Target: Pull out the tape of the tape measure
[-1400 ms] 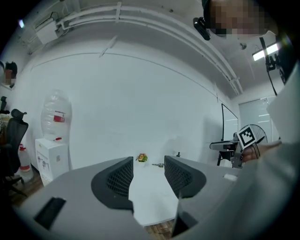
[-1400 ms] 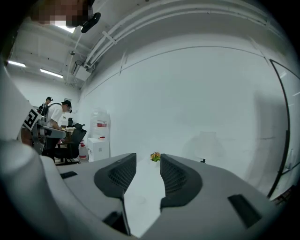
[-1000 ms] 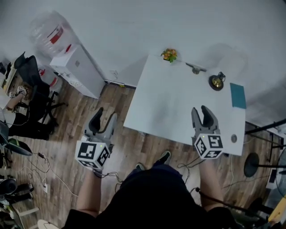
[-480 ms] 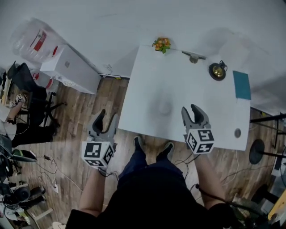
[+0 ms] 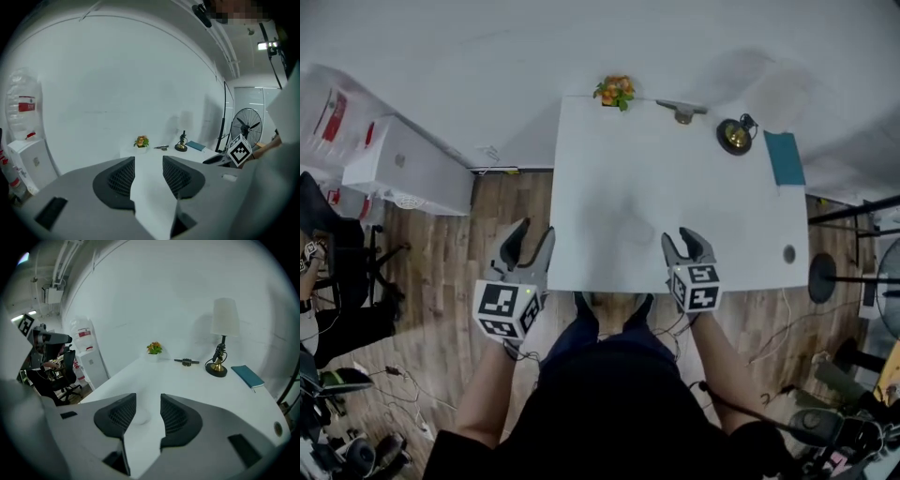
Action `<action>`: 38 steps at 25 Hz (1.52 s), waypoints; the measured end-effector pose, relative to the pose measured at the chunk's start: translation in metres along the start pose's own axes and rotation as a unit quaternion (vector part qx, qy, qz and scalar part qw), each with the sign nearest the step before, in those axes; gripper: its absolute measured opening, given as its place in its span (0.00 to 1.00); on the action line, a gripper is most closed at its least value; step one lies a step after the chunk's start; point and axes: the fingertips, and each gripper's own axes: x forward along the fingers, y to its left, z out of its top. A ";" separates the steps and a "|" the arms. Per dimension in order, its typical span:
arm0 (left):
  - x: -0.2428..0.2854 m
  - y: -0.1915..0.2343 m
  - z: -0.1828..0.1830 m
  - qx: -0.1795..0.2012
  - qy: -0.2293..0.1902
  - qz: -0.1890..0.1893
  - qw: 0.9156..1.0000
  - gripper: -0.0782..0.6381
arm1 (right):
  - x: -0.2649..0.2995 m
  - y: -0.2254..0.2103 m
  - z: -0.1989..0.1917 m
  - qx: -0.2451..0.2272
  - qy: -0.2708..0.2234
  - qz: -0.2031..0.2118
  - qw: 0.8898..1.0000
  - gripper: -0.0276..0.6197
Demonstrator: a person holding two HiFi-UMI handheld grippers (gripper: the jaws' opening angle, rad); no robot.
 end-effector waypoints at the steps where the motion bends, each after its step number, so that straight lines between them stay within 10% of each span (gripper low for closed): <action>1: 0.000 0.008 -0.001 0.001 0.002 -0.004 1.000 0.37 | 0.005 0.004 -0.007 0.002 0.009 -0.005 1.000 0.30; 23: -0.037 0.080 -0.030 -0.006 0.034 0.008 0.999 0.36 | 0.095 0.038 -0.092 -0.005 0.174 -0.005 0.985 0.49; 38: -0.016 0.016 -0.025 -0.010 0.022 -0.026 0.999 0.36 | 0.053 0.021 -0.031 -0.046 0.067 0.050 0.995 0.38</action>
